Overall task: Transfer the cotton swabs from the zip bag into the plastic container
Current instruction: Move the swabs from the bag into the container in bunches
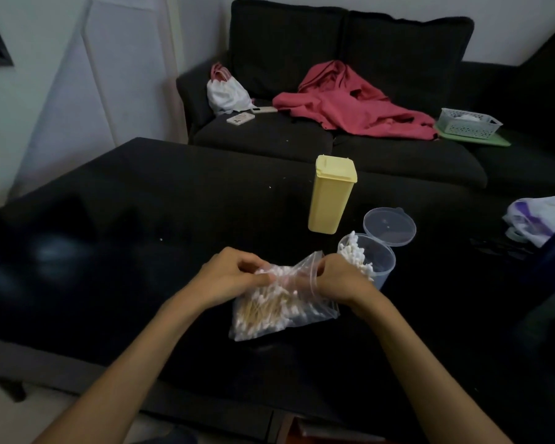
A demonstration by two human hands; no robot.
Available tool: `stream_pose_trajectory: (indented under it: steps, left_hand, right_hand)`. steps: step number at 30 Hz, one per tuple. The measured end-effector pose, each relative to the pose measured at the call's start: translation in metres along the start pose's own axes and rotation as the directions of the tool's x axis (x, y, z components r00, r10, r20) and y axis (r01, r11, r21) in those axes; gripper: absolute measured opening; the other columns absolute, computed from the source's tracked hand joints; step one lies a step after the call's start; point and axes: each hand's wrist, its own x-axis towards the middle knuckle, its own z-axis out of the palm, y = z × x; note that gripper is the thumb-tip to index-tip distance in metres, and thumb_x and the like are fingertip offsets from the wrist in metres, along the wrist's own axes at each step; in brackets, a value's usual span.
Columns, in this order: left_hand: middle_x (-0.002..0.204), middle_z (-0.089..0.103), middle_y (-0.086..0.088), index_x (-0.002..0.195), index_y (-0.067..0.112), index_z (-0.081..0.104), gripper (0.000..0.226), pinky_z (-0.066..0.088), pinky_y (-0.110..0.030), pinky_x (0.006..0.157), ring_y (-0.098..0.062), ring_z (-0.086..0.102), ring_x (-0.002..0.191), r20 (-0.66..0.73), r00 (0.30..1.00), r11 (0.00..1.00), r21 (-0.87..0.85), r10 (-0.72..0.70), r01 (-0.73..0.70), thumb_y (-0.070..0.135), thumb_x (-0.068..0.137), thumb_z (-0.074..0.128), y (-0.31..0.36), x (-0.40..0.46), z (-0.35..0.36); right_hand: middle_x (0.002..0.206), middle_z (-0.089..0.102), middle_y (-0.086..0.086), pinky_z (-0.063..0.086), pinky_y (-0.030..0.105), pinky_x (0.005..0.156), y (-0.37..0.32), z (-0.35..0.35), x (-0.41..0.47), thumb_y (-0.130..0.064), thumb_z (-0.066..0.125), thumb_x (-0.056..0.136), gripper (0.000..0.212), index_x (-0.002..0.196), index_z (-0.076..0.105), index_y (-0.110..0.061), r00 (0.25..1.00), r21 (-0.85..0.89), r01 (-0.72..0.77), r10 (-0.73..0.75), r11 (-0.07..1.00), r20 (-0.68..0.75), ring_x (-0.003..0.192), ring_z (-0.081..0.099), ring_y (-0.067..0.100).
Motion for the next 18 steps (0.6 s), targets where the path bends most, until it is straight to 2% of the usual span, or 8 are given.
stream_pose_trajectory:
  steps: [3,6,9,11,15,18]
  left_hand:
    - [0.101,0.071,0.01,0.104,0.031,0.071,0.019,0.051,-0.031,0.094,-0.003,0.065,0.098,0.079,0.997,0.999,-0.047,0.004,0.0,0.026,0.087,0.066,0.0026,-0.0025,-0.0005]
    - [0.105,0.069,0.008,0.11,0.027,0.069,0.021,0.051,-0.029,0.092,-0.004,0.064,0.099,0.117,0.993,0.998,-0.062,-0.006,0.013,0.024,0.092,0.059,0.0024,-0.0024,-0.001]
    - [0.106,0.068,0.006,0.111,0.025,0.066,0.02,0.05,-0.021,0.081,-0.003,0.063,0.097,0.093,0.995,0.996,-0.077,-0.029,0.037,0.022,0.095,0.054,0.0012,-0.0015,-0.0013]
    - [0.106,0.067,0.006,0.112,0.024,0.065,0.021,0.048,-0.018,0.074,-0.002,0.063,0.096,0.094,0.994,0.994,-0.089,-0.056,0.065,0.023,0.096,0.052,0.0021,-0.0018,-0.0022]
    - [0.105,0.066,0.008,0.114,0.024,0.064,0.023,0.046,-0.014,0.068,-0.001,0.063,0.093,0.168,0.982,0.989,-0.107,-0.087,0.105,0.024,0.097,0.05,0.0058,-0.0029,-0.0007]
    - [0.1,0.066,0.009,0.109,0.026,0.065,0.02,0.046,-0.017,0.069,-0.001,0.062,0.09,0.126,0.985,0.985,-0.112,-0.117,0.131,0.023,0.097,0.05,0.0053,-0.0013,0.0017]
  right_hand:
    - [0.077,0.069,0.003,0.055,0.025,0.064,0.0005,0.0037,0.0,-0.034,0.077,0.075,0.023,0.078,0.069,-0.013,1.0,0.007,0.021,-0.021,1.0,0.01,0.073,0.066,0.014]
    - [0.084,0.071,0.011,0.059,0.035,0.077,0.0012,0.0005,0.0003,-0.022,0.077,0.075,0.021,0.082,0.072,-0.003,0.999,-0.009,0.016,-0.015,1.0,0.044,0.08,0.068,0.021]
    - [0.081,0.069,0.007,0.055,0.024,0.069,-0.001,-0.005,-0.0033,-0.021,0.075,0.078,0.016,0.076,0.071,-0.006,0.994,0.028,-0.008,0.005,1.0,0.107,0.071,0.064,0.012]
    - [0.087,0.071,0.005,0.055,0.019,0.066,-0.0027,-0.006,-0.0047,-0.022,0.075,0.078,0.014,0.077,0.072,-0.008,0.992,0.066,-0.012,0.004,0.998,0.126,0.071,0.064,0.009]
    - [0.077,0.068,0.001,0.054,0.02,0.063,-0.0034,-0.0019,-0.005,-0.014,0.071,0.081,0.004,0.078,0.07,-0.012,0.995,0.067,0.002,-0.009,0.998,0.099,0.072,0.064,0.01]
    - [0.084,0.069,0.003,0.056,0.022,0.068,-0.0055,-0.0024,-0.0056,-0.015,0.071,0.081,0.005,0.085,0.071,-0.011,0.994,0.086,0.034,-0.042,0.996,0.099,0.077,0.066,0.013]
